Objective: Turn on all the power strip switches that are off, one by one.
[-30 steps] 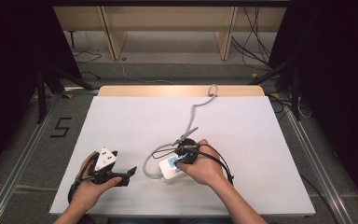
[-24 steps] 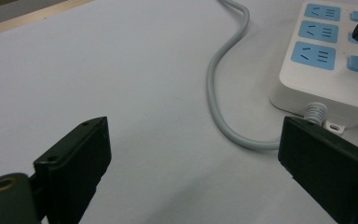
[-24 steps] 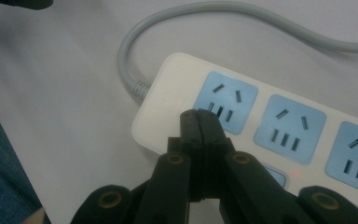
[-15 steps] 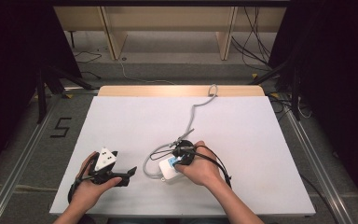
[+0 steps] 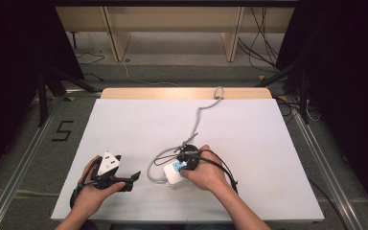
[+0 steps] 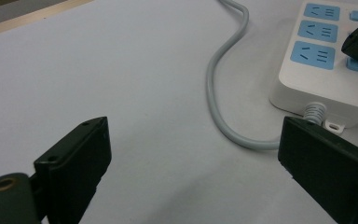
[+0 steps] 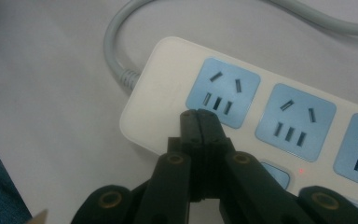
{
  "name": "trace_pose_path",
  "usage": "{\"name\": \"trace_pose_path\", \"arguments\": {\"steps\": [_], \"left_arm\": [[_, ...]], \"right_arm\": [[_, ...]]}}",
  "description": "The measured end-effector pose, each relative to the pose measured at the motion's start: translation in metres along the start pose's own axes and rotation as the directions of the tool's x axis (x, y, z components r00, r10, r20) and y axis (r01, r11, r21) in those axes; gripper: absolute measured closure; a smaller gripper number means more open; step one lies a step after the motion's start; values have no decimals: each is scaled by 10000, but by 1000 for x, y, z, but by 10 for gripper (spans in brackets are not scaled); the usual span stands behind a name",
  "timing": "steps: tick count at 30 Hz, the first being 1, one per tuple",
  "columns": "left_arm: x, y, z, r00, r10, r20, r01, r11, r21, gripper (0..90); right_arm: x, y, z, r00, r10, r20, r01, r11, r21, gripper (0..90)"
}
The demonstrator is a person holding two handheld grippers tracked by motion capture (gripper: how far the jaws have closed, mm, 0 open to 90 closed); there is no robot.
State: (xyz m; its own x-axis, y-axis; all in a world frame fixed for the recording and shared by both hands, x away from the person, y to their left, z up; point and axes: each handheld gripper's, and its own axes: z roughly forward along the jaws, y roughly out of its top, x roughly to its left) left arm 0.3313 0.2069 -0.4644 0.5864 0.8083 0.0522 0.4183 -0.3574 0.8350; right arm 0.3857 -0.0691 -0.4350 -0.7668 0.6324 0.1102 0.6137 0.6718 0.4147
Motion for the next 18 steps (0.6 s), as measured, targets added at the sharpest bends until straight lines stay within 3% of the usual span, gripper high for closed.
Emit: {"name": "trace_pose_path", "arguments": {"steps": [18], "left_arm": [[0,0,0,10000,17,12,-17,10000,8,93]], "right_arm": [[1,0,1,9999,131,103,-132,9999,111,900]]}}
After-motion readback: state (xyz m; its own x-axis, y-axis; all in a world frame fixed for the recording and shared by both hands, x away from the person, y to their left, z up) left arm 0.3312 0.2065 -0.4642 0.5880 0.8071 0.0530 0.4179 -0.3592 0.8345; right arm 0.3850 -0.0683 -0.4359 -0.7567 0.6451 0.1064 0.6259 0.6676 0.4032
